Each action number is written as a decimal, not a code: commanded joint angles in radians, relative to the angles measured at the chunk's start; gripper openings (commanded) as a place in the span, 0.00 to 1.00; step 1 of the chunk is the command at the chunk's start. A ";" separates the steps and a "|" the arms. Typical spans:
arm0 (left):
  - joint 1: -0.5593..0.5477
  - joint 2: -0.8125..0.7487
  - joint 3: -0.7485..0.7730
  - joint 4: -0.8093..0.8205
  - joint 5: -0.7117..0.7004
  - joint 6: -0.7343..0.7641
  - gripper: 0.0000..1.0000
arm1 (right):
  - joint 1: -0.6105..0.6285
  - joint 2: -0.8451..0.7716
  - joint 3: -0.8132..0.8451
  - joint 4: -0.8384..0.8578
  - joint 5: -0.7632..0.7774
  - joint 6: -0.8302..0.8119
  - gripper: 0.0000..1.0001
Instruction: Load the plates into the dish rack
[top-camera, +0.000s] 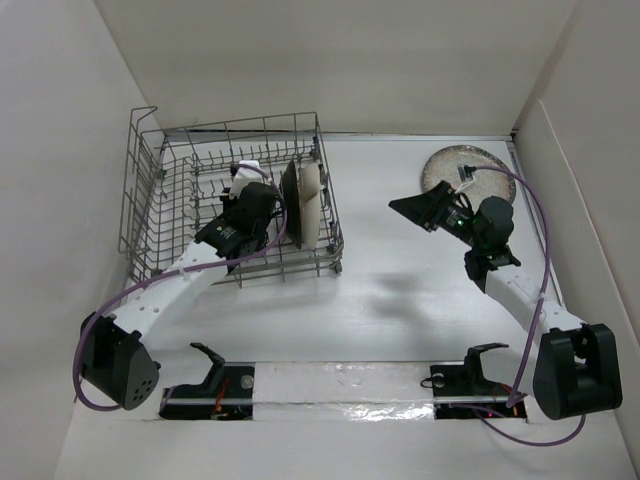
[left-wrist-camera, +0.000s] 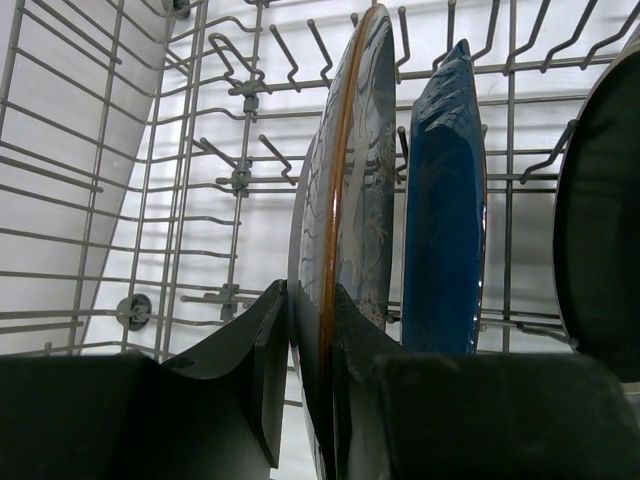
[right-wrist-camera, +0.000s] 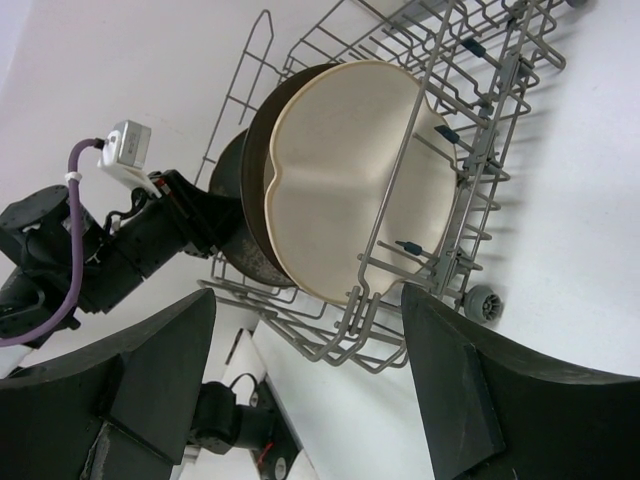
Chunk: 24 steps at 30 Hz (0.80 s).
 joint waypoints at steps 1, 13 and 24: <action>0.002 -0.052 0.014 0.083 -0.027 -0.028 0.00 | -0.008 -0.002 0.013 0.019 0.013 -0.028 0.80; 0.002 -0.009 0.015 0.043 0.013 -0.048 0.43 | -0.019 -0.013 0.018 -0.032 0.061 -0.060 0.74; 0.002 -0.134 0.009 0.074 0.054 -0.034 0.68 | -0.104 -0.071 0.024 -0.242 0.390 -0.134 0.00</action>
